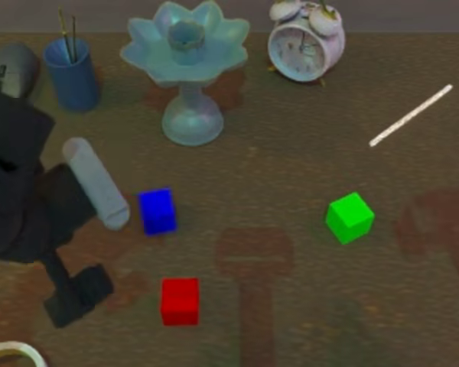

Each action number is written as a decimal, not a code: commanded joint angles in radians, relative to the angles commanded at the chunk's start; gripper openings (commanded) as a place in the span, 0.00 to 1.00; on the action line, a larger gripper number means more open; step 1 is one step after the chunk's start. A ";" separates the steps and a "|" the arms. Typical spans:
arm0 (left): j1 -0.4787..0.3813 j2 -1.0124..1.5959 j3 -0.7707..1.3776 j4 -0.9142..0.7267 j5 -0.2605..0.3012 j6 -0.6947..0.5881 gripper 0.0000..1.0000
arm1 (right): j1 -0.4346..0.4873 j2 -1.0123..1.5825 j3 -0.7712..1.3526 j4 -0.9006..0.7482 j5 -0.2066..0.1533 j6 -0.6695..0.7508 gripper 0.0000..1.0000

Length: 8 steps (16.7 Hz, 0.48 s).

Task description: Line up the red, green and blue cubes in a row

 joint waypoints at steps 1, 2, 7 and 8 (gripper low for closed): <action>0.039 -0.090 -0.071 0.046 0.000 -0.042 1.00 | 0.022 0.113 0.081 -0.058 0.001 -0.001 1.00; 0.078 -0.182 -0.143 0.094 0.000 -0.086 1.00 | 0.045 0.229 0.162 -0.116 0.001 -0.002 1.00; 0.261 -0.642 -0.497 0.341 0.002 -0.313 1.00 | 0.155 0.788 0.550 -0.402 0.002 -0.007 1.00; 0.292 -0.728 -0.555 0.392 0.004 -0.357 1.00 | 0.175 0.882 0.621 -0.453 0.002 -0.008 1.00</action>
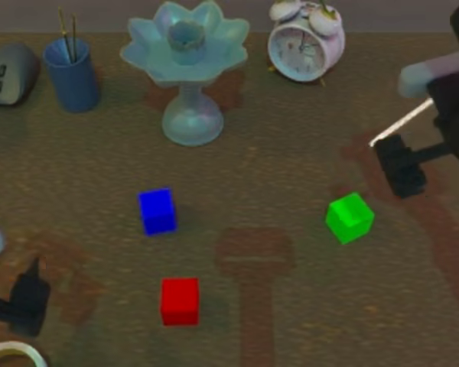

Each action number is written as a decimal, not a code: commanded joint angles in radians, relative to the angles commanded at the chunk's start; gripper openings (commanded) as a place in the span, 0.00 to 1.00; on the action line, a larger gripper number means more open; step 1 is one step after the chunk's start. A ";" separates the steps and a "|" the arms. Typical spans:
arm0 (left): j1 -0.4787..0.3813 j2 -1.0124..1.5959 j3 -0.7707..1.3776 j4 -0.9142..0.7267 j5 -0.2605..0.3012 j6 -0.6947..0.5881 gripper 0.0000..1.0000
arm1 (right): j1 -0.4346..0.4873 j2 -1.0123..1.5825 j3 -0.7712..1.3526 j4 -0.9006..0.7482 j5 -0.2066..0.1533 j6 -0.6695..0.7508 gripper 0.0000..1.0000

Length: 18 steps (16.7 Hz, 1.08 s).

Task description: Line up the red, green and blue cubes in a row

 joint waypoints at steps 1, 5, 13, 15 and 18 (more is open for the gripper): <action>0.027 -0.073 -0.048 0.046 0.001 -0.039 1.00 | 0.019 0.086 0.067 -0.048 0.000 -0.001 1.00; 0.106 -0.294 -0.177 0.215 0.008 -0.169 1.00 | 0.083 0.359 0.301 -0.201 -0.001 -0.002 1.00; 0.152 -0.442 -0.228 0.342 0.012 -0.257 1.00 | 0.122 0.528 0.455 -0.286 -0.001 -0.003 1.00; 0.152 -0.442 -0.228 0.342 0.012 -0.257 1.00 | 0.117 0.526 0.452 -0.284 -0.001 -0.003 1.00; 0.152 -0.442 -0.228 0.342 0.012 -0.257 1.00 | 0.120 0.541 0.421 -0.244 -0.001 -0.005 1.00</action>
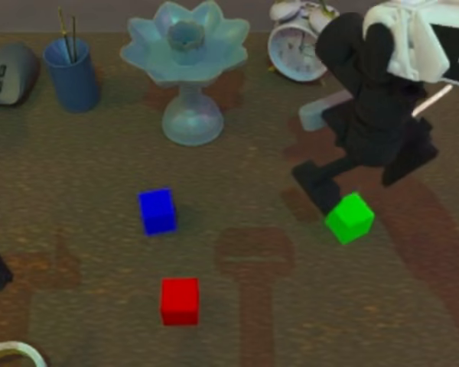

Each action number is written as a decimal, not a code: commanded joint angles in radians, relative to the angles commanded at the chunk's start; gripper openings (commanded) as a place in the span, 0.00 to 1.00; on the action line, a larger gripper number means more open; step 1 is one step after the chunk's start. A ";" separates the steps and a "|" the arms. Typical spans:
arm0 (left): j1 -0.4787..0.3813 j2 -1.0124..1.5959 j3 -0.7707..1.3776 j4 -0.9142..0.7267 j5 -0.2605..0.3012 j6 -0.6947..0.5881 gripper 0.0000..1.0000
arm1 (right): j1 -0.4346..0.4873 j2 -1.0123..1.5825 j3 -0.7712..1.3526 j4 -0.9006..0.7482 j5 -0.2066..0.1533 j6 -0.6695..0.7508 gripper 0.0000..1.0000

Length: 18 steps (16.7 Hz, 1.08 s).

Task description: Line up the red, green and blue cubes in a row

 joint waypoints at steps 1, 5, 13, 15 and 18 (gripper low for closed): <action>0.000 0.000 0.000 0.000 0.000 0.000 1.00 | 0.001 0.013 -0.021 0.034 0.000 0.000 1.00; 0.000 0.000 0.000 0.000 0.000 0.000 1.00 | 0.003 0.072 -0.115 0.198 0.001 0.004 1.00; 0.000 0.000 0.000 0.000 0.000 0.000 1.00 | 0.004 0.090 -0.138 0.232 0.001 0.005 0.85; 0.000 0.000 0.000 0.000 0.000 0.000 1.00 | 0.004 0.090 -0.138 0.232 0.001 0.005 0.70; 0.000 0.000 0.000 0.000 0.000 0.000 1.00 | 0.004 0.090 -0.138 0.232 0.001 0.005 0.47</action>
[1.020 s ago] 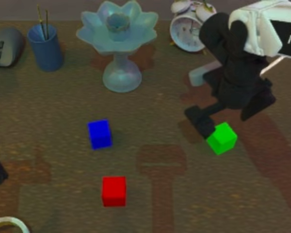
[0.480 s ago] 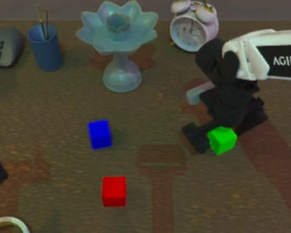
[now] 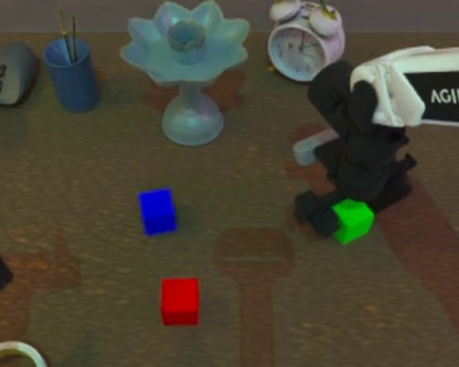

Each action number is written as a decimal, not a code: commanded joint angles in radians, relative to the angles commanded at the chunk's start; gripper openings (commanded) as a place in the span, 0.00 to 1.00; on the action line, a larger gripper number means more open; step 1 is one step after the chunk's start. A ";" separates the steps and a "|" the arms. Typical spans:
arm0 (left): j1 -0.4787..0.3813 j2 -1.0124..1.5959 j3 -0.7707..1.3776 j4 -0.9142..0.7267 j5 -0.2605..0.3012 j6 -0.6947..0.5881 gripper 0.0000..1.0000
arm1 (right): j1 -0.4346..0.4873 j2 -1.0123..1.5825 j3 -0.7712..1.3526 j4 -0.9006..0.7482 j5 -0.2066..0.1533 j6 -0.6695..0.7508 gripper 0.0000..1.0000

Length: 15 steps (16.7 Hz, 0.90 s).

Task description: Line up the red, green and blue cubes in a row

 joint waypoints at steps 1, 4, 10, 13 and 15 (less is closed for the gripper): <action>0.000 0.000 0.000 0.000 0.000 0.000 1.00 | 0.000 0.000 0.000 0.000 0.000 0.000 0.40; 0.000 0.000 0.000 0.000 0.000 0.000 1.00 | 0.000 0.000 0.000 0.000 0.000 0.000 0.17; 0.000 0.000 0.000 0.000 0.000 0.000 1.00 | 0.000 0.000 0.000 0.000 0.000 0.000 0.00; 0.000 0.000 0.000 0.000 0.000 0.000 1.00 | 0.000 0.000 0.000 0.000 0.000 0.000 0.00; 0.000 0.000 0.000 0.000 0.000 0.000 1.00 | -0.002 -0.012 0.002 -0.004 0.000 0.001 0.00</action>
